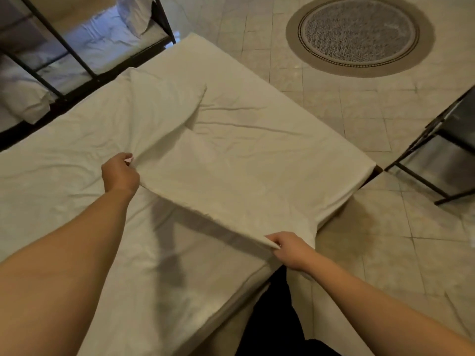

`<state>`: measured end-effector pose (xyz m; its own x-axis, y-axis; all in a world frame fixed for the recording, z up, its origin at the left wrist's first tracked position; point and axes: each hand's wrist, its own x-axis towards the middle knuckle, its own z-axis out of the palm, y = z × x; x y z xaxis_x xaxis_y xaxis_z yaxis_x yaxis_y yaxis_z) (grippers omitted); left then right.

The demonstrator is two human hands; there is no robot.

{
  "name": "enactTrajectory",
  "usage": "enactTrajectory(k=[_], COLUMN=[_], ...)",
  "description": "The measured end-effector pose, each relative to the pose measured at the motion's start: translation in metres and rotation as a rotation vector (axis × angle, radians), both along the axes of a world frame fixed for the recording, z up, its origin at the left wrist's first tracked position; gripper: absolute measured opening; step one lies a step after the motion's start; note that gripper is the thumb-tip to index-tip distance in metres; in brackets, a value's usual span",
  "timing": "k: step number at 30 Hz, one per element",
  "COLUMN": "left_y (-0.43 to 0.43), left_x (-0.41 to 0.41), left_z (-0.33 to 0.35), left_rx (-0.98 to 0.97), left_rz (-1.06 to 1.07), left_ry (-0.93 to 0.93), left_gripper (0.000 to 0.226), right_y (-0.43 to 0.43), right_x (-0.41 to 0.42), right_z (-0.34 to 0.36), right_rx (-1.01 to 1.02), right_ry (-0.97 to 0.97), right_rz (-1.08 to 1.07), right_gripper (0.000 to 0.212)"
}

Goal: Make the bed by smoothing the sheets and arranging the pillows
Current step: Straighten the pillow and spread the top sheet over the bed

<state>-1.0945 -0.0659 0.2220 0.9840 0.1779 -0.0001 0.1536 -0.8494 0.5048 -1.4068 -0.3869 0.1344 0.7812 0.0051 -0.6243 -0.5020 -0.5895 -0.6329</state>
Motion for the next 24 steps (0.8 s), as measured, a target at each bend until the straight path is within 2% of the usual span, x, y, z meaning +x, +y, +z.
enactTrajectory(k=[13,21,24], left_y=[0.139,0.299,0.365], left_x=[-0.038,-0.02,-0.02], left_z=[0.052,0.036,0.034], left_rx=[0.004,-0.05,-0.049], left_rz=[-0.054,-0.099,-0.124], left_ry=[0.0,0.017,0.032], left_gripper=[0.032,0.031,0.03], right_y=[0.176,0.351,0.425], right_x=[-0.058,-0.045,-0.041], right_z=[0.023,0.0,0.0], right_rx=[0.096,0.067,0.077], right_ry=[-0.024,0.008,0.01], right_rz=[-0.076,-0.102,-0.1], right_gripper=[0.042,0.027,0.029])
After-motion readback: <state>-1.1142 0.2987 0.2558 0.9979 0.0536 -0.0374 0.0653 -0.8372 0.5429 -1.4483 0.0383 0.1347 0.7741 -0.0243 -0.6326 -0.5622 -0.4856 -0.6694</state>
